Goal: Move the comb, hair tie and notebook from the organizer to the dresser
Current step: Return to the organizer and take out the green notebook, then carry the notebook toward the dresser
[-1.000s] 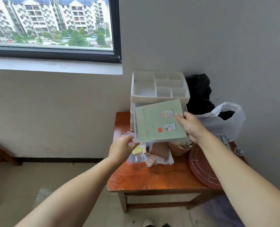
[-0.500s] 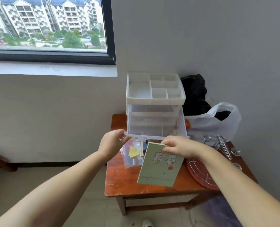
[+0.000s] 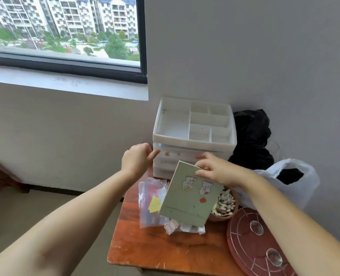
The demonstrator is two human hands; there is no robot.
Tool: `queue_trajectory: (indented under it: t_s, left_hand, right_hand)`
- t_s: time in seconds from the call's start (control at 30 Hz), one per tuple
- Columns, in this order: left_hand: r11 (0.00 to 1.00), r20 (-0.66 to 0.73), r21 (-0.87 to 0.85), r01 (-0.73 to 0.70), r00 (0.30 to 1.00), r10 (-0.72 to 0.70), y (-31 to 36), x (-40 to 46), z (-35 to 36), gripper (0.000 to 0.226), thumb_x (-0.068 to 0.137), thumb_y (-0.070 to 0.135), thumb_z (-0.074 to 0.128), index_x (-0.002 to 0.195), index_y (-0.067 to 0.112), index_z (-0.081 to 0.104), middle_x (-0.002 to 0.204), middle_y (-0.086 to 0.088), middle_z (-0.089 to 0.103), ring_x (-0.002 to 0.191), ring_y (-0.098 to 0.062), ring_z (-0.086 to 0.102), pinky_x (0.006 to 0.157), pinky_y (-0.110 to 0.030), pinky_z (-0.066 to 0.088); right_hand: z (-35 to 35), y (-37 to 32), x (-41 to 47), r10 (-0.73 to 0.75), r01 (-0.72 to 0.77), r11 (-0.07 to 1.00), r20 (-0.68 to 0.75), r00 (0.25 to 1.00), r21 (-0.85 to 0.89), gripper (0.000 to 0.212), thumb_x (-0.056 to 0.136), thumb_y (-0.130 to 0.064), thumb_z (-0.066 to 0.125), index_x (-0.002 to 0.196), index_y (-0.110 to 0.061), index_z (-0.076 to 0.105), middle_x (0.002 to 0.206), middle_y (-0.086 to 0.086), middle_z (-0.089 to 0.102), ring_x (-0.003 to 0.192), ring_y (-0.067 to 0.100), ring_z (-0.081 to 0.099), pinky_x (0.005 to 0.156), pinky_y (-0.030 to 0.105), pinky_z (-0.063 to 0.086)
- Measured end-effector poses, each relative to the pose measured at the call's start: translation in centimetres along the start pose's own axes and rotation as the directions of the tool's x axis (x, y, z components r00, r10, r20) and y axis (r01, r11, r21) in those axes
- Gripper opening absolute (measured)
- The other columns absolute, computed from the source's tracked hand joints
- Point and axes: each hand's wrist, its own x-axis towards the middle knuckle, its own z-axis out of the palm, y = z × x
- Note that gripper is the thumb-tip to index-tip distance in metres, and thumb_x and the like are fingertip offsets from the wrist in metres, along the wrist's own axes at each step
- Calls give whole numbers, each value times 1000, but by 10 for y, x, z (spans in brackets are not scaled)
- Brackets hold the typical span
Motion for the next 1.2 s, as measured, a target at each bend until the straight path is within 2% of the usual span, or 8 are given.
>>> queue_trajectory:
  t_s: [0.23,0.37,0.5,0.63,0.73,0.9,1.07,1.2]
  left_hand:
    - [989,73,-76,123,990,-117,-1,9,6,41,89,46,49,64,13,55,65,1,56,66,-24,51,55,-32,36]
    - [915,90,-261,309,951,-295,-34,-28,-2,45,91,45,43,59,16,57,62,5,62,65,-19,57,60,-31,41]
    - [535,60,-603,592,703,-709,-93,-110,-21,47,95,34,36,65,10,64,66,-7,67,63,-23,59,69,-31,44]
    - [212,187,-789,577,554,-811,-116,-211,-47,43,97,38,35,85,11,67,73,-3,71,62,-15,62,63,-28,45]
    - [6,182,-941,338,521,-834,-125,-287,-78,31,96,37,41,89,17,64,77,1,70,74,-15,63,67,-30,44]
    - [-56,56,-998,10,359,-932,-155,-448,-149,16,96,21,44,93,19,59,92,-3,66,81,-17,61,73,-28,47]
    - [-7,3,-1000,-21,209,-978,-170,-632,-209,17,95,21,46,96,18,63,86,0,70,71,-12,67,68,-26,55]
    - [18,-18,-1000,4,102,-995,-163,-767,-240,18,93,21,50,97,16,67,87,0,72,77,-16,65,74,-29,54]
  right_hand:
    - [-2,12,14,-18,19,984,-6,1000,177,16,91,-38,51,99,-30,63,106,-8,53,102,13,57,86,27,46]
    - [6,-11,31,-51,17,851,51,997,524,16,93,-26,52,93,-20,67,91,-1,75,83,14,72,68,27,57]
    - [53,-65,60,1,-29,525,33,999,851,21,97,-11,41,108,-4,57,110,21,64,89,33,64,82,49,53]
    - [133,-146,61,-101,-202,367,255,962,908,27,95,1,37,117,-6,49,104,14,63,78,24,66,65,41,55]
    - [199,-211,43,-228,-244,412,359,905,878,28,91,6,42,115,-6,51,106,14,64,78,23,68,60,38,57]
    - [314,-314,-23,-374,-304,599,595,712,741,22,85,0,54,99,-15,62,94,3,73,76,16,72,68,34,60]
    - [400,-419,-88,-481,-98,753,645,595,651,16,88,-14,57,100,-16,68,81,-2,70,61,10,66,63,24,55]
    - [484,-501,-158,-514,59,843,768,382,535,18,90,-14,56,101,-10,69,95,8,72,73,19,70,65,25,56]
